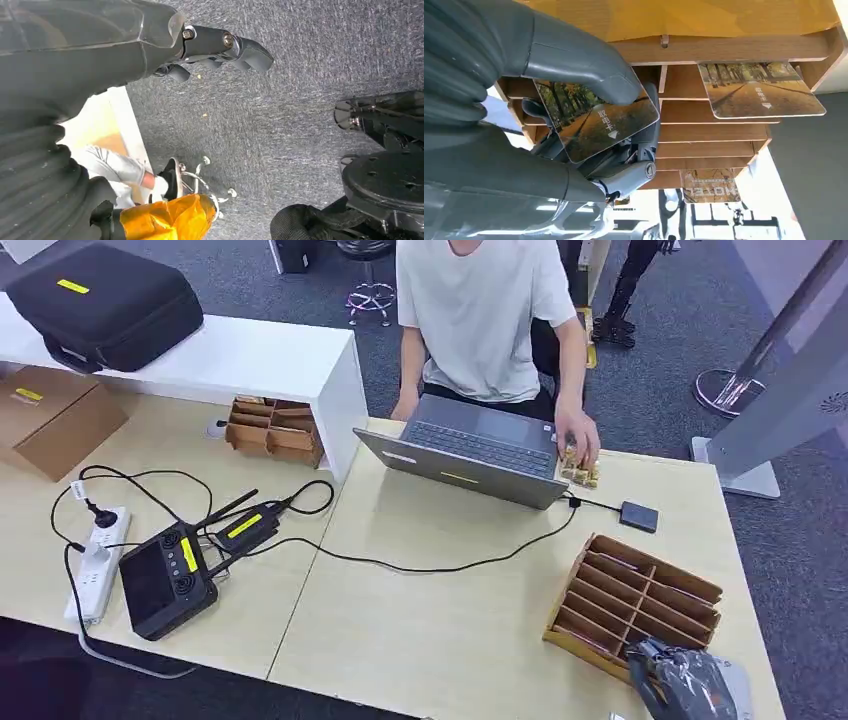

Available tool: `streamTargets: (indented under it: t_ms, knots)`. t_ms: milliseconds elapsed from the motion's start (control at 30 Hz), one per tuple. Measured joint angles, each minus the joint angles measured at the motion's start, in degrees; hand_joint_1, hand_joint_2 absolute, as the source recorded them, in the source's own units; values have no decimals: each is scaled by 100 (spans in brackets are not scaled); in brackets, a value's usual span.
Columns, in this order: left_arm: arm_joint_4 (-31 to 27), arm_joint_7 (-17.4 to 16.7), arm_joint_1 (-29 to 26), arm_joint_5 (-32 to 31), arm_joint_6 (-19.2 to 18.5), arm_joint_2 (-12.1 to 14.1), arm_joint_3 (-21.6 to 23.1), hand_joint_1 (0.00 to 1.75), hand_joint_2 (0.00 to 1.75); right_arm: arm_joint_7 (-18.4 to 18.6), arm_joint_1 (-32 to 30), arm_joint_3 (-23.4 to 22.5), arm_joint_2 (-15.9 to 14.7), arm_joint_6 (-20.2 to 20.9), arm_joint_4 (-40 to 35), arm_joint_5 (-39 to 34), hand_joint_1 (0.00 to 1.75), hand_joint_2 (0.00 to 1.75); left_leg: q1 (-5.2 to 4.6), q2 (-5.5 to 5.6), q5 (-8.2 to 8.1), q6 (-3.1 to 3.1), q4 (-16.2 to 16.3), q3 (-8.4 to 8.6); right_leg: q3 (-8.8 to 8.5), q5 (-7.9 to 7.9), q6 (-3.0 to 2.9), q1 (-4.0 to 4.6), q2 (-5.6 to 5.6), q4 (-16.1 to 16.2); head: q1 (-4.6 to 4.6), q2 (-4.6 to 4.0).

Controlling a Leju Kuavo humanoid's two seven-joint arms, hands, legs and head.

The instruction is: Pass the card to the sensor for recognition and then transmit it.

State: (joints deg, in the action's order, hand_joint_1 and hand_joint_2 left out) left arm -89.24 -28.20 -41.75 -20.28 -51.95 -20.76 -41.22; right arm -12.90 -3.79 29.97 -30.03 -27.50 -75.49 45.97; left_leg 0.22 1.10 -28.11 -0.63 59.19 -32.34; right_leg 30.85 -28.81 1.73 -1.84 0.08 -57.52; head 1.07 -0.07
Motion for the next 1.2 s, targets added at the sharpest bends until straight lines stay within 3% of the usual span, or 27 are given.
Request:
streamTargets:
  t_ms: [300, 467, 700, 933, 1200]
  knots:
    - [0, -9, -1, 20, 17, 0, 0, 0, 175, -39, 23, 2, 35, -9, 13, 6, 175, 175, 0, -2, 0, 0, 0, 1, -2, 1, 0, 0, 0, 0, 0, 0]
    - [0, 44, 0, -120, -37, 2, 0, 0, 175, -316, 99, -102, 35, -76, -303, 52, 175, 175, -1, 0, 7, 5, 0, -6, -11, 7, 0, 0, 0, -3, 0, 0]
    - [13, 326, 118, -564, -273, 2, -112, 0, 175, -496, 797, -490, 24, -33, -1137, -42, 175, 175, 0, -2, 14, 4, 0, -2, 5, 11, -1, 0, 2, -4, 0, 0]
    - [59, 472, 188, -783, -383, 2, -219, 0, 175, -494, 1118, -540, 6, -120, -1395, 4, 175, 175, -2, -10, 14, 5, 0, -15, 4, 17, -4, -2, 8, -5, 0, 0]
    - [109, 678, 316, -1110, -592, 2, -387, 0, 175, -369, 2185, -472, -15, 376, -1661, 42, 175, 175, 0, -3, 27, -2, 0, -16, 3, 24, -7, 0, 4, -6, 2, 0]
